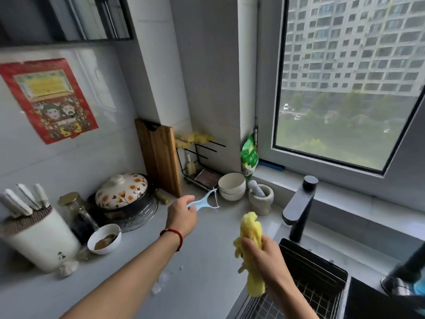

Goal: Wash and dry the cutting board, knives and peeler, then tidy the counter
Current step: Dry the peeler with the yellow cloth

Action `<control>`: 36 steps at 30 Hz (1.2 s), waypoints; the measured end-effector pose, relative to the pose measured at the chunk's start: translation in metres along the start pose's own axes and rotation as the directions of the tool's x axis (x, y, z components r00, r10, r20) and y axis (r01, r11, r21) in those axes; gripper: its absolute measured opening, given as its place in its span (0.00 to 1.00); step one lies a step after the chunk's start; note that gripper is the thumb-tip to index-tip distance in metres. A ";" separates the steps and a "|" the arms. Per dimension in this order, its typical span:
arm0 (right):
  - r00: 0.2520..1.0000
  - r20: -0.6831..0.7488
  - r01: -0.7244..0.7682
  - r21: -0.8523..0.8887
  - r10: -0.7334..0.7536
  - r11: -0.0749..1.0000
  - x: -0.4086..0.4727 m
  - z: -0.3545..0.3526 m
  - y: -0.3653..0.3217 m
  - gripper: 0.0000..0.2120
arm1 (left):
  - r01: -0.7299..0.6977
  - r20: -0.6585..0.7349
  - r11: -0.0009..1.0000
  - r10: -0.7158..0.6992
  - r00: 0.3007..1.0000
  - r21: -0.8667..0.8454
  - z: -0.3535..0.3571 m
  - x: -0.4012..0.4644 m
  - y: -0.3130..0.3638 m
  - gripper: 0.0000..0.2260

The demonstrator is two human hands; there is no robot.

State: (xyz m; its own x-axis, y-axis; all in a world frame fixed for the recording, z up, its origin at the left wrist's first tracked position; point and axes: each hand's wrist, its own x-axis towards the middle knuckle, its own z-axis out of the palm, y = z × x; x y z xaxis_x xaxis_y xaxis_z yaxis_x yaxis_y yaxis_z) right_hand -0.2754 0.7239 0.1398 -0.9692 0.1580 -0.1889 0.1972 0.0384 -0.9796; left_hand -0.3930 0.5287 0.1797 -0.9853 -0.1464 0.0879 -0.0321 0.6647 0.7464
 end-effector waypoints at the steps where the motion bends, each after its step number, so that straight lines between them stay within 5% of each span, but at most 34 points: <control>1: 1.000 0.003 0.004 0.000 -0.004 1.000 0.011 0.005 -0.006 0.10 | 0.008 -0.042 1.000 -0.009 0.999 -0.028 -0.006 0.014 0.000 0.11; 8: 0.999 -0.039 -0.010 -0.045 0.009 0.999 0.038 0.036 -0.029 0.10 | 0.073 -0.106 0.946 -0.112 0.988 -0.315 0.000 0.109 -0.007 0.07; 12: 0.994 -0.106 -0.036 -0.125 0.022 0.991 0.047 0.047 -0.027 0.07 | 0.097 0.031 0.908 -0.092 0.995 -0.409 0.042 0.171 -0.007 0.14; 23: 0.935 -0.340 -0.166 -0.171 0.100 0.971 0.073 0.077 0.003 0.08 | -0.045 -0.049 0.967 0.034 0.998 -0.249 0.107 0.269 0.000 0.18; 30: 0.969 -0.215 -0.176 -0.235 0.125 0.956 0.113 0.095 -0.006 0.08 | -0.164 -0.134 0.963 0.137 0.981 -0.213 0.099 0.294 -0.018 0.18; 36: 0.988 -0.123 -0.102 -0.043 0.096 0.994 0.157 0.121 -0.014 0.04 | -0.067 -0.139 0.997 0.061 0.988 -0.040 0.076 0.333 -0.033 0.19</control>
State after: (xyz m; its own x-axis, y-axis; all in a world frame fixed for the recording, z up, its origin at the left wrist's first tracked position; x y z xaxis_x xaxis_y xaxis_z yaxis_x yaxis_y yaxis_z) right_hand -0.4481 0.6291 0.1155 -0.9203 0.2812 -0.2720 0.3009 0.0644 -0.9515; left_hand -0.7333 0.5139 0.1341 -0.9524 -0.2062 0.2246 0.0410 0.6433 0.7645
